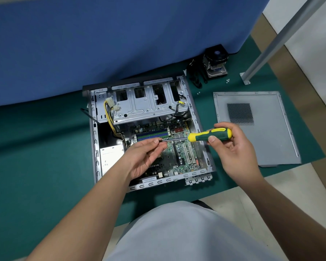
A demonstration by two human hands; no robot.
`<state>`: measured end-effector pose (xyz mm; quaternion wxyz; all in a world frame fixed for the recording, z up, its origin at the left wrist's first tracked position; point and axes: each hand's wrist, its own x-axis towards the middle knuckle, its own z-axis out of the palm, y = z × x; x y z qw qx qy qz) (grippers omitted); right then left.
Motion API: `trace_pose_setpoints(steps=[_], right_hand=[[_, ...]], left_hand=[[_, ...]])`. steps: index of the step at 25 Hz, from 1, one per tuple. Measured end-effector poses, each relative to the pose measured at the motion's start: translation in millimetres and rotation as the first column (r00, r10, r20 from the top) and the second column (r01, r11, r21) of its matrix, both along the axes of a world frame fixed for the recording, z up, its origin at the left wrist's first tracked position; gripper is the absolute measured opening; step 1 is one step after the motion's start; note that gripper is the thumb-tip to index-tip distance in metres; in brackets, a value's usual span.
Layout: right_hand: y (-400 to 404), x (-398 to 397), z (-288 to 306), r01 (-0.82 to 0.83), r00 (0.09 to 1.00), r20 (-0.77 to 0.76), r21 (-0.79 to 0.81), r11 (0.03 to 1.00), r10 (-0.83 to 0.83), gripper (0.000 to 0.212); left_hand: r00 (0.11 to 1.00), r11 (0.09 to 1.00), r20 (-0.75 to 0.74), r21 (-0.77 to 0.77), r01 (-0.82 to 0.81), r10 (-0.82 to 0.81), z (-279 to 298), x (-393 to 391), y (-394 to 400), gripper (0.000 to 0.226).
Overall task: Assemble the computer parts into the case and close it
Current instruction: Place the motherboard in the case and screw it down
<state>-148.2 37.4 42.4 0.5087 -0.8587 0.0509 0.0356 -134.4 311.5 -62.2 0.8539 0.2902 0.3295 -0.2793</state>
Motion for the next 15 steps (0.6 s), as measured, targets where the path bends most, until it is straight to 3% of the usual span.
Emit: trace_pose_setpoints(steps=[11,15], right_hand=[[-3.4,0.0,2.5,-0.154,0.987,-0.033,0.086,0.984,0.157,0.036],[-2.7,-1.5,0.7,-0.103,0.994,-0.016,0.065,0.993,0.104,0.032]], left_hand=[[0.979,0.968,0.013,0.157,0.197,-0.202,7.5,5.8,17.0,0.018],[0.987,0.978,-0.010,0.131,0.161,-0.161,12.5,6.0,13.1,0.022]])
